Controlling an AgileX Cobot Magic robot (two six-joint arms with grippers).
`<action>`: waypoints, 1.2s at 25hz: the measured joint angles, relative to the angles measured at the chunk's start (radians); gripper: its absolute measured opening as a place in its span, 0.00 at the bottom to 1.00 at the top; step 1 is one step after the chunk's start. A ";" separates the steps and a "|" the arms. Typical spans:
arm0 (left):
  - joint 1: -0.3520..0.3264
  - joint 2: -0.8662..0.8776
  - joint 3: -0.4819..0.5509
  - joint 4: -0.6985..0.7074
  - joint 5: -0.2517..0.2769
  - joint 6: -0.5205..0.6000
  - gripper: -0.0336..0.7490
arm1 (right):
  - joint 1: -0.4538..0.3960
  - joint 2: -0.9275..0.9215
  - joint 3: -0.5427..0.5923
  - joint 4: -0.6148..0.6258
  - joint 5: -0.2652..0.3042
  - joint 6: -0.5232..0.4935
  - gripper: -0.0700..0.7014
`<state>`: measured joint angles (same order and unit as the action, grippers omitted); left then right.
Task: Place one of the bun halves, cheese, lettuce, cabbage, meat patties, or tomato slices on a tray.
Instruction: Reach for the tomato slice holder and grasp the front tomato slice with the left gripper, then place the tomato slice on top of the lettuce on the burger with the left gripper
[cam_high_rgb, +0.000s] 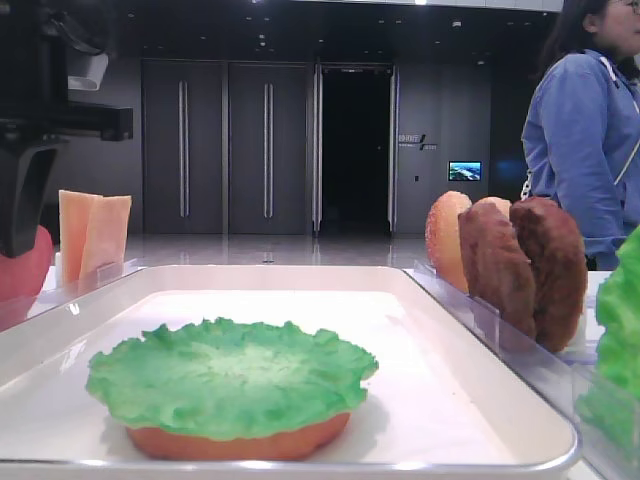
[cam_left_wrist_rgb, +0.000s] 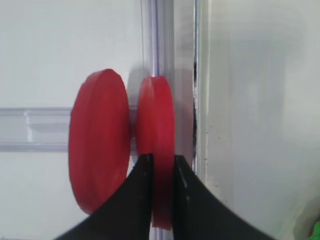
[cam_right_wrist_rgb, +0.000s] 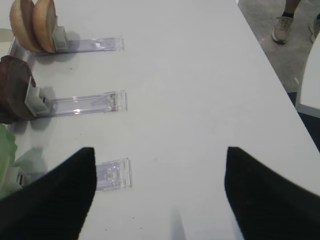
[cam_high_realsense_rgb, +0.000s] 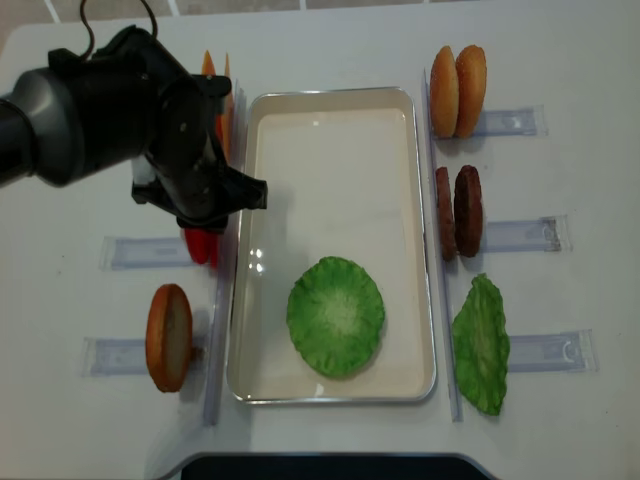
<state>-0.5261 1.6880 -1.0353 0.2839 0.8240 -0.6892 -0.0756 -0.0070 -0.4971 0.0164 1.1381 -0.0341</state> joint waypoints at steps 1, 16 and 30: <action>0.000 -0.002 0.000 -0.002 0.001 0.000 0.12 | 0.000 0.000 0.000 0.000 0.000 0.000 0.79; 0.000 -0.135 0.002 -0.138 0.049 0.045 0.12 | 0.000 0.000 0.000 0.000 0.000 0.000 0.79; 0.000 -0.296 0.162 -0.482 -0.089 0.272 0.12 | 0.000 0.000 0.000 0.000 0.000 0.000 0.79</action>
<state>-0.5261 1.3925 -0.8734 -0.1977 0.7352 -0.4175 -0.0756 -0.0070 -0.4971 0.0164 1.1381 -0.0341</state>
